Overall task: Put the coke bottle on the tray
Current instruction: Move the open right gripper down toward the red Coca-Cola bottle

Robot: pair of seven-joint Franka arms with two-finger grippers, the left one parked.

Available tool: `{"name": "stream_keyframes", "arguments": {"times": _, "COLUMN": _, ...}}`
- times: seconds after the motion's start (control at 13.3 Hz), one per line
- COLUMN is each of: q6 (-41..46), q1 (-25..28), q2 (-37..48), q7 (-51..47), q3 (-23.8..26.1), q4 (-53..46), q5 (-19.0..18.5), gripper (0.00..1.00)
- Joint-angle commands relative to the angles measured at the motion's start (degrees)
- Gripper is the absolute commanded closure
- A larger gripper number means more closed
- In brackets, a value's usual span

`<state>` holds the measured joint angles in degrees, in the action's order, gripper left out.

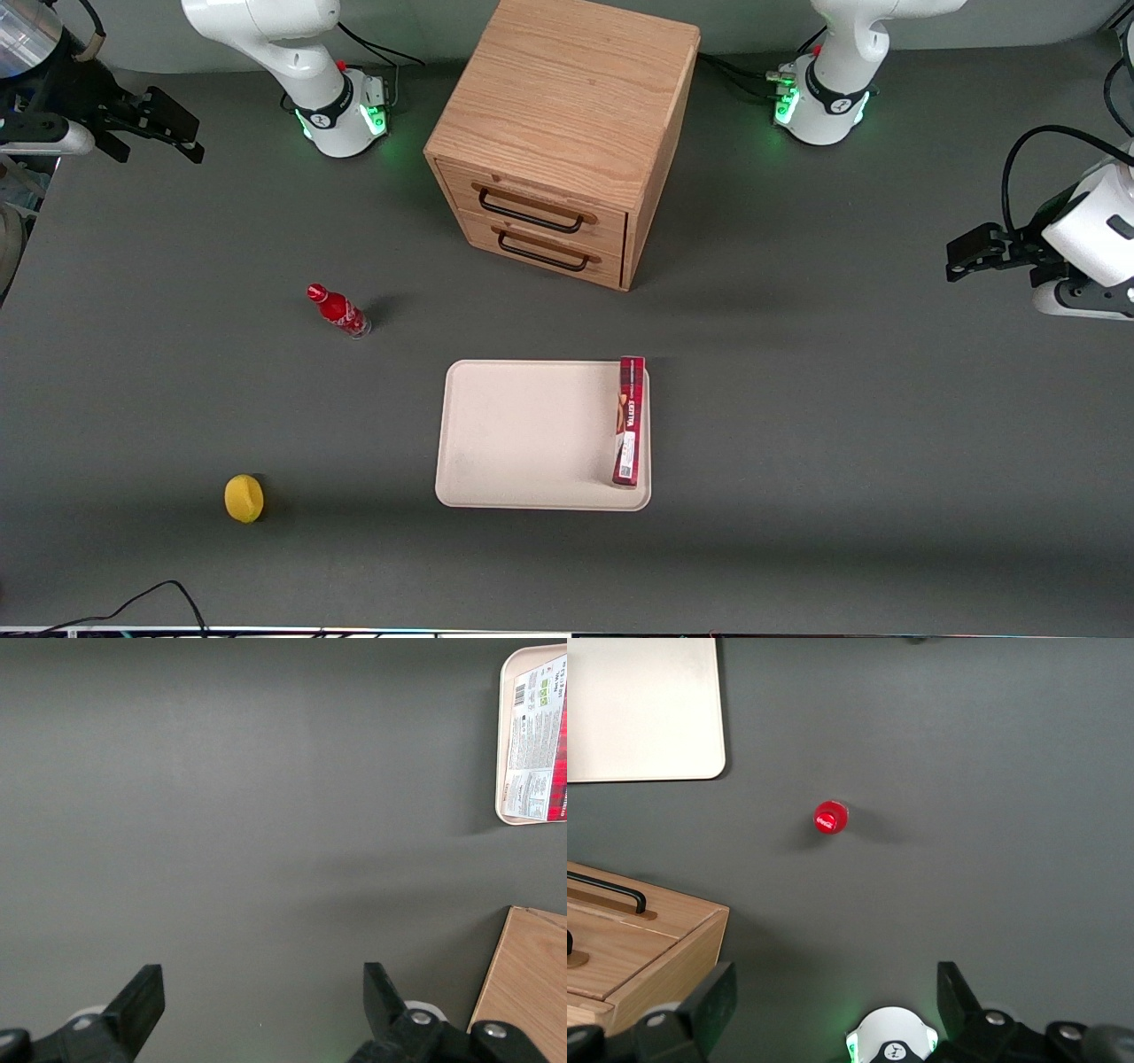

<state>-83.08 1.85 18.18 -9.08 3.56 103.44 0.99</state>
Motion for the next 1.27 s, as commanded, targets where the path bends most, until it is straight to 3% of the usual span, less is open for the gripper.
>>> {"name": "stream_keyframes", "arguments": {"times": 0.0, "q6": 2.2, "q1": 0.1, "q2": -0.7, "q7": -1.4, "q3": 0.5, "q4": -1.9, "q5": 0.9, "gripper": 0.00}}
{"name": "stream_keyframes", "arguments": {"times": 0.53, "q6": -0.5, "q1": 0.3, "q2": -4.2, "q7": -2.3, "q3": 2.7, "q4": -0.3, "q5": 1.4, "gripper": 0.00}}
{"name": "stream_keyframes", "arguments": {"times": 1.2, "q6": -37.5, "q1": -0.1, "q2": -11.7, "q7": -4.5, "q3": 4.3, "q4": 25.7, "q5": 1.3, "gripper": 0.00}}
